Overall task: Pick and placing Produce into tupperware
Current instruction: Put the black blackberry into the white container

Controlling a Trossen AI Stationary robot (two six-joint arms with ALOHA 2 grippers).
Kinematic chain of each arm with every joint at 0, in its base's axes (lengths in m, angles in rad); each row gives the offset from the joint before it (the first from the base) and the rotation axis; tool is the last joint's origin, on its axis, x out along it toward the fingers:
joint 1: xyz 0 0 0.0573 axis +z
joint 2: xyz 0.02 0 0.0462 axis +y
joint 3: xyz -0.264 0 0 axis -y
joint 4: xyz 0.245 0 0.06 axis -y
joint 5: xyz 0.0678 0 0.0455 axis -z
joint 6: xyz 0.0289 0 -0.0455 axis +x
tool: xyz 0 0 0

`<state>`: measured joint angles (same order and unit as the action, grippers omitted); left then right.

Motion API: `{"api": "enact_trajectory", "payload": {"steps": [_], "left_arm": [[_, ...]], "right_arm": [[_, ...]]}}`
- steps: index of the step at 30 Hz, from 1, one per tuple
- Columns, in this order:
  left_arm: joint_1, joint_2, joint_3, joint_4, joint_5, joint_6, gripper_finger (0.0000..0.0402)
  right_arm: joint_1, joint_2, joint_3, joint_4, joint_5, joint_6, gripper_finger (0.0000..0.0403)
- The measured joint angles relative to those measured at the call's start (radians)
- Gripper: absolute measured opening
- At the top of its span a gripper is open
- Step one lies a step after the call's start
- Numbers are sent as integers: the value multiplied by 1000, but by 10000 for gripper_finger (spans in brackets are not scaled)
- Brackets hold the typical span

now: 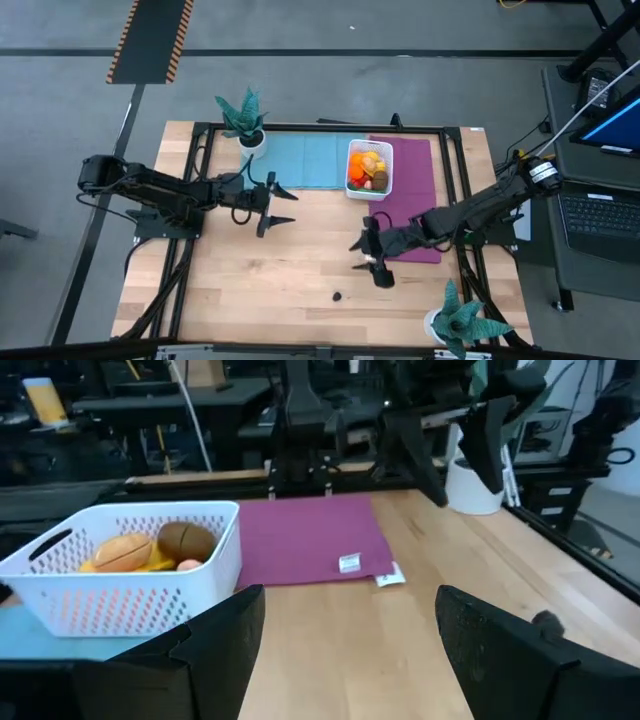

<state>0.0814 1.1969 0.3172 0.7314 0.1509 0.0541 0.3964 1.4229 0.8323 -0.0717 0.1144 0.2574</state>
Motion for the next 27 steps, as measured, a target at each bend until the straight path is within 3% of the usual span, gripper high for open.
{"api": "enact_trajectory", "payload": {"steps": [9,17,27], "left_arm": [[-38,0,0,13,0,0,286],[-50,0,0,10,-1,5,286],[-50,0,0,10,-1,7,286]], "right_arm": [[52,34,-4,39,0,26,242],[53,183,-4,156,-79,-41,242],[53,315,-4,210,-92,-80,242]]}}
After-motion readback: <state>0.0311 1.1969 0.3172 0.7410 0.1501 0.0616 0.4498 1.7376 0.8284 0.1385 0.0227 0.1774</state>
